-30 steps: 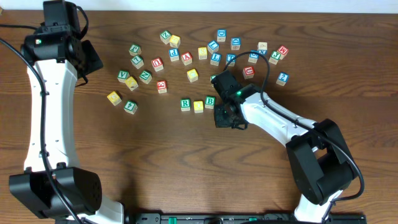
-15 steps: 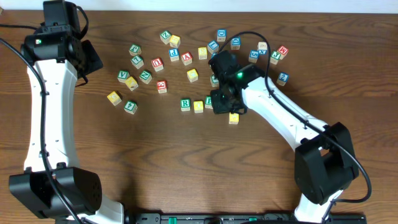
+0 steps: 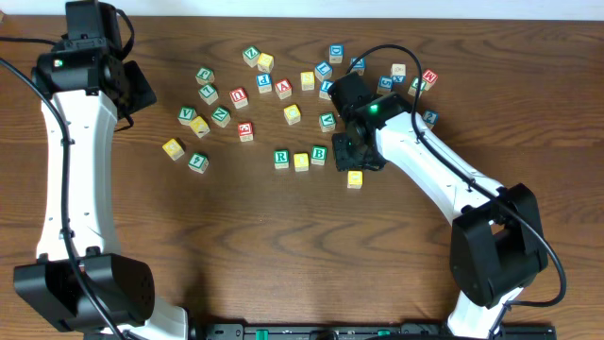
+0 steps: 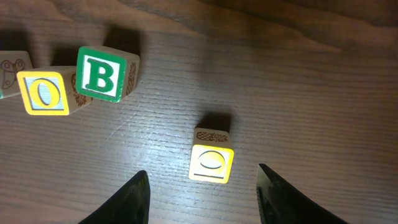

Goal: Spell out ROBOT
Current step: 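Open the right gripper and hover it above the O block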

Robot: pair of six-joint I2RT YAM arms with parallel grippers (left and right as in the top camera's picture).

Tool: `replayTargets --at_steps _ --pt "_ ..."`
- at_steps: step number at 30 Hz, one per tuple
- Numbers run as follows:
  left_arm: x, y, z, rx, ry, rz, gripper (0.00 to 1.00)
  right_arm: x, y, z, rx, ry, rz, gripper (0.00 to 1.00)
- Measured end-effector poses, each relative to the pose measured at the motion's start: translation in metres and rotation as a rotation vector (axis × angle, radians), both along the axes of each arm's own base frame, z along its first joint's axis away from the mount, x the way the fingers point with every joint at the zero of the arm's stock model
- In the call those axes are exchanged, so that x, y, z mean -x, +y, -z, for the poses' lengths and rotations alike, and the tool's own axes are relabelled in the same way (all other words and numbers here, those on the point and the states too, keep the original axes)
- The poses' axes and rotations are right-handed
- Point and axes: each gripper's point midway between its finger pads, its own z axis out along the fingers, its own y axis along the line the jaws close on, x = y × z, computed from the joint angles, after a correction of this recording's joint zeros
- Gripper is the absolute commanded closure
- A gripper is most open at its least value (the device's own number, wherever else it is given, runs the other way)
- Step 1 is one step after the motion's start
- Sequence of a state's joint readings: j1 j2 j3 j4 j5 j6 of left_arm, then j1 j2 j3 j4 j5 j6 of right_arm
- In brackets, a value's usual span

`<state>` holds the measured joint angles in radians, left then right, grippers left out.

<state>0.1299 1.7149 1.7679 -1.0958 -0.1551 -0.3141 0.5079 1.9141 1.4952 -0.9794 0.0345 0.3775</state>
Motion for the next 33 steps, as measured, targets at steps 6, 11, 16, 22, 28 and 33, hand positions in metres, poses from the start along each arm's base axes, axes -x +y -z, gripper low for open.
replayTargets --at_steps 6,11,16,22,28,33 --pt "0.0 0.0 0.0 0.0 0.0 0.0 0.43 0.001 -0.001 0.001 0.001 0.002 0.022 0.5" --pt "0.0 0.0 0.0 0.0 -0.001 0.0 0.43 0.001 -0.002 0.004 0.001 0.005 0.046 0.51" --pt "0.0 0.0 0.0 0.0 -0.002 0.0 0.43 0.001 -0.002 0.017 0.012 0.03 0.063 0.55" --pt "-0.001 0.0 0.0 -0.001 -0.003 0.0 0.43 0.006 -0.004 0.043 0.044 0.089 0.086 0.57" --pt "-0.001 0.0 0.0 -0.001 -0.003 0.0 0.43 0.008 -0.006 0.046 0.049 0.102 0.116 0.6" --pt "-0.001 0.0 0.0 0.0 -0.003 0.0 0.43 0.01 -0.007 0.046 0.051 0.109 0.138 0.65"
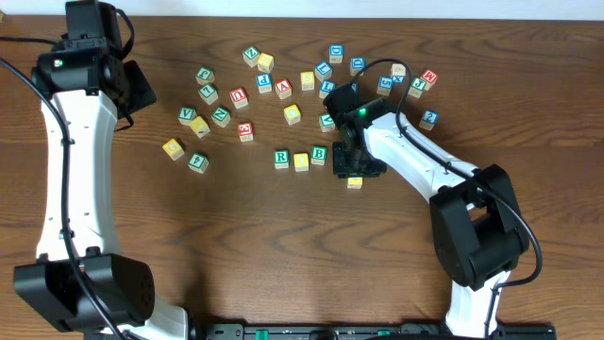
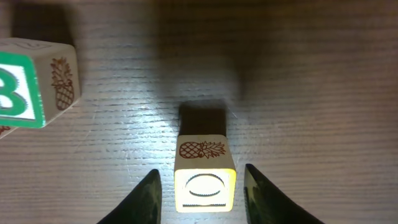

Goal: Spell out ROBOT

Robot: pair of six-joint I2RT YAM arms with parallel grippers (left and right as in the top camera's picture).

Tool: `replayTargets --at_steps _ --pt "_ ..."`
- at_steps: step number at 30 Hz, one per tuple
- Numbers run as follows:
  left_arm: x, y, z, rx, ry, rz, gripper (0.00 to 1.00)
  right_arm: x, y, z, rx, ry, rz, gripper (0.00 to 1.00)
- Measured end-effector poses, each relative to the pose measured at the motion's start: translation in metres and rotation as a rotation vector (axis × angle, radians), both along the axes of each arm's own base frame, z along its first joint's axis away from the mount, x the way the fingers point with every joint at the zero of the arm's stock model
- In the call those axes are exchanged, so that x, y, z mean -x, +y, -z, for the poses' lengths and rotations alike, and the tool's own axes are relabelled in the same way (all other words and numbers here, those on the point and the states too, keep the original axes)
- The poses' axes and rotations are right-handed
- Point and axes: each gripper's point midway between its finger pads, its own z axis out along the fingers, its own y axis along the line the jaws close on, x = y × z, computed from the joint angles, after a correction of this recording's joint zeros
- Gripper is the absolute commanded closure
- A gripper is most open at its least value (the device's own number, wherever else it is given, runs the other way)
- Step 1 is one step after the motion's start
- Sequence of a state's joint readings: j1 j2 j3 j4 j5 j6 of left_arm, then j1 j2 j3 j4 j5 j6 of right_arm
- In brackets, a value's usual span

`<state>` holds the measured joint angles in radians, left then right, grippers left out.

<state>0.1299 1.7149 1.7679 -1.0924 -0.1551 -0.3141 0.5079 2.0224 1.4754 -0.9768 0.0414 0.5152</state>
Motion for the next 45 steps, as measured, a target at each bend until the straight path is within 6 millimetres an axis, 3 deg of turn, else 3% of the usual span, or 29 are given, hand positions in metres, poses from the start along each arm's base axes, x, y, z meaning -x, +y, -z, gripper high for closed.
replayTargets --at_steps 15,21,35,39,41,45 --pt "0.0 0.0 0.0 0.0 0.0 0.0 0.43 0.005 -0.004 0.005 0.009 0.014 0.067 0.77" --pt "0.0 0.0 0.0 0.0 0.0 0.0 0.43 0.0 -0.001 0.005 -0.008 -0.01 0.133 0.78" --pt "0.0 0.0 0.0 0.0 0.002 0.0 0.43 -0.022 0.011 0.003 -0.104 -0.092 0.526 0.6" --pt "0.001 0.0 0.0 0.0 0.003 0.0 0.43 -0.027 0.014 0.002 -0.134 -0.106 0.644 0.63" --pt "0.001 0.0 0.0 0.0 0.003 0.0 0.43 -0.029 0.015 0.002 -0.144 -0.111 0.68 0.63" --pt "0.001 0.0 0.0 0.0 0.003 0.0 0.43 -0.036 0.016 0.0 -0.156 -0.137 0.663 0.55"
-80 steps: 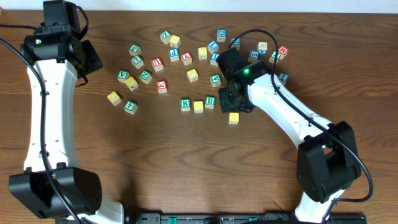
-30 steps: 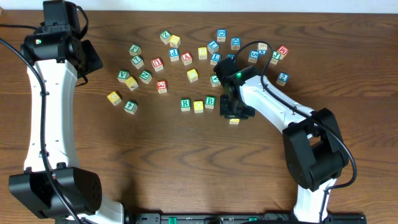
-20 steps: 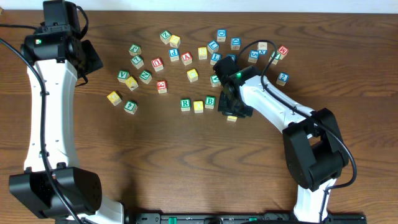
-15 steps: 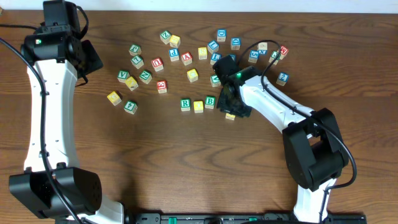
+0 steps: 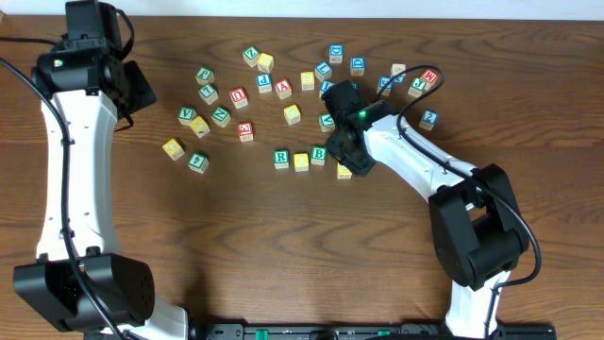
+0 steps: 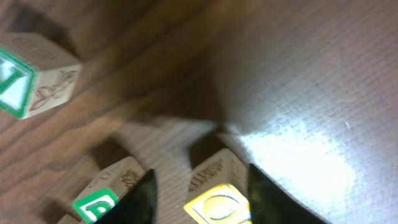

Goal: Spell out ROBOT

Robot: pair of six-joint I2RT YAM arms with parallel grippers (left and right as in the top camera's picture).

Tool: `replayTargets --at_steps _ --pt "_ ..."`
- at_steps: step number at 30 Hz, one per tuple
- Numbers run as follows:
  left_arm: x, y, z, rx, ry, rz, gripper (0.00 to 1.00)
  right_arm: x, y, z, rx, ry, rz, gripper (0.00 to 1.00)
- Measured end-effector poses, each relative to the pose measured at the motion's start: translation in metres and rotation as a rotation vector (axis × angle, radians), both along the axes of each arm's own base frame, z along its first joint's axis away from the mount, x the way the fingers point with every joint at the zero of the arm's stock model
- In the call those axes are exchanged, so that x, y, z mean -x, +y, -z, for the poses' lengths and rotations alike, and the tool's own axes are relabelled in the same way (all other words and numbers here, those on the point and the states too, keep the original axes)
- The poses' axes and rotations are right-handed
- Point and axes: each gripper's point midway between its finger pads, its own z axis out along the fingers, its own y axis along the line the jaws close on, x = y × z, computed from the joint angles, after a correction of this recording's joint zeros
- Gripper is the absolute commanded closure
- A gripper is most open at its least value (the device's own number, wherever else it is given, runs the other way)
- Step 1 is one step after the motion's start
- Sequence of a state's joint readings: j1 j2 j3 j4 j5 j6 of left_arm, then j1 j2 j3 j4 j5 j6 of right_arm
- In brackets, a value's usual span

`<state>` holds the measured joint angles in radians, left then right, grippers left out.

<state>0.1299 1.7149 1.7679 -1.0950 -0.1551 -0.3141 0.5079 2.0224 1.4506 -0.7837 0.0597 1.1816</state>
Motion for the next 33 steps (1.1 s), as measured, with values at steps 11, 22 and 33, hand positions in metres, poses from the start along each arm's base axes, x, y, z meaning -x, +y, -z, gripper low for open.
replayTargets --at_steps 11,22,33 --pt "0.0 0.0 0.0 0.0 0.0 0.0 0.43 -0.015 0.015 -0.02 0.044 -0.096 -0.691 0.87" --pt "0.0 0.0 0.0 0.0 0.0 0.0 0.43 0.044 0.031 -0.011 0.01 0.0 -1.234 0.99" --pt "0.0 0.0 0.0 0.0 0.001 0.0 0.43 0.045 0.017 0.008 0.111 0.008 -1.299 0.99"
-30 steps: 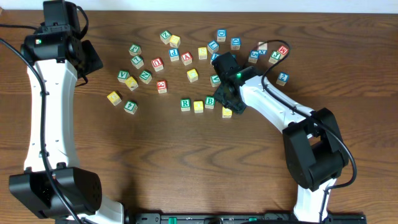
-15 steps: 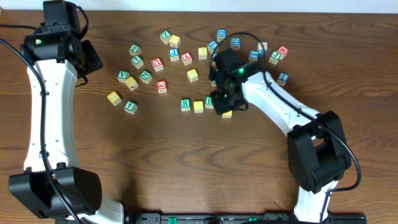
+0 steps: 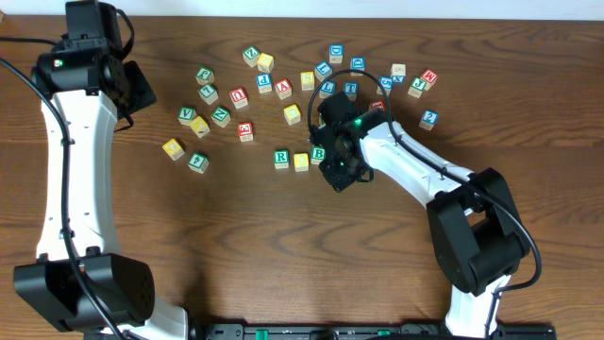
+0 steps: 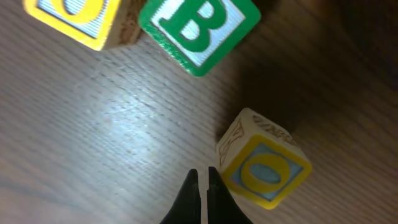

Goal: Spell out ROBOT

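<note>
Three blocks stand in a row on the table: a green R (image 3: 281, 159), a yellow O (image 3: 301, 161) and a green B (image 3: 319, 154). In the right wrist view the B (image 4: 198, 28) and that O (image 4: 81, 15) lie at the top. A second yellow O block (image 4: 264, 168) rests turned at an angle below and to the right of the B. My right gripper (image 4: 203, 171) is shut with nothing between its fingers, its tips just left of this block. Overhead, the right gripper (image 3: 340, 177) covers the block. The left gripper (image 3: 132, 90) hangs at the far left.
Several loose letter blocks (image 3: 283, 90) are scattered across the back of the table, from the left cluster (image 3: 200, 125) to the right end (image 3: 429, 119). A yellow block (image 3: 173, 148) and a green one (image 3: 197, 161) lie left of the row.
The right fingers were apart on either side of the second O block. Now they are shut and the block sits on the table beside them, turned, closer under the B.
The second O block first lay alone, right of and nearer than the row, with the open right gripper above it. Then the fingers flanked it. Later it was between them near the B. Now it rests next to the B, free of the shut fingers.
</note>
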Robot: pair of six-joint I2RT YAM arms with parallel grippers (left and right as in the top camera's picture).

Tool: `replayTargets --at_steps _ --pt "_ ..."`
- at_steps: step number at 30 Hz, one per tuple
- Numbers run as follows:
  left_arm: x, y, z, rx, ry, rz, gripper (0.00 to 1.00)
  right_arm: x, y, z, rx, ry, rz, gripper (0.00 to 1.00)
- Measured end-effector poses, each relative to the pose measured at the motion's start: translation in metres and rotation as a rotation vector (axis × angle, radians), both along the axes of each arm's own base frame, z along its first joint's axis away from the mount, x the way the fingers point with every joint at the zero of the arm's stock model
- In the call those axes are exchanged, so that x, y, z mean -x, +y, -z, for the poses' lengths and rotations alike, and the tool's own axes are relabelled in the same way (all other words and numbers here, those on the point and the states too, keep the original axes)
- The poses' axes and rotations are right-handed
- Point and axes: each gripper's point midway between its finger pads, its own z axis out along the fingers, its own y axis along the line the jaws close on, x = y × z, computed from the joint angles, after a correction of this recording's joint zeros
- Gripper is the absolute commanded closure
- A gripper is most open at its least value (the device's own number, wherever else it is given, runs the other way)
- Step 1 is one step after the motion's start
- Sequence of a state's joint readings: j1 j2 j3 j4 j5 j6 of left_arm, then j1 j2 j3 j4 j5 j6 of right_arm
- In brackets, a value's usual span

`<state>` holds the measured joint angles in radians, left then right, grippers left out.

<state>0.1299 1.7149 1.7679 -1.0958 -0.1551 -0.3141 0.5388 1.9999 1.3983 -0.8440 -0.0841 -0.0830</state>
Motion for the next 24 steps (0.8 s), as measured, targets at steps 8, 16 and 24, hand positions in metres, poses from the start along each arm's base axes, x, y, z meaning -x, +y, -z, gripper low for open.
replayTargets --at_steps 8,16,24 --pt "0.0 0.0 0.0 0.0 0.0 0.0 0.43 -0.017 0.003 0.001 -0.009 -0.08 0.017 0.99" --pt "0.0 0.0 0.0 0.0 0.0 0.0 0.43 -0.033 0.004 -0.002 -0.017 -0.137 0.12 0.98" --pt "0.0 0.0 0.0 0.0 0.0 0.0 0.43 -0.044 -0.012 -0.003 0.022 -0.171 0.279 0.99"
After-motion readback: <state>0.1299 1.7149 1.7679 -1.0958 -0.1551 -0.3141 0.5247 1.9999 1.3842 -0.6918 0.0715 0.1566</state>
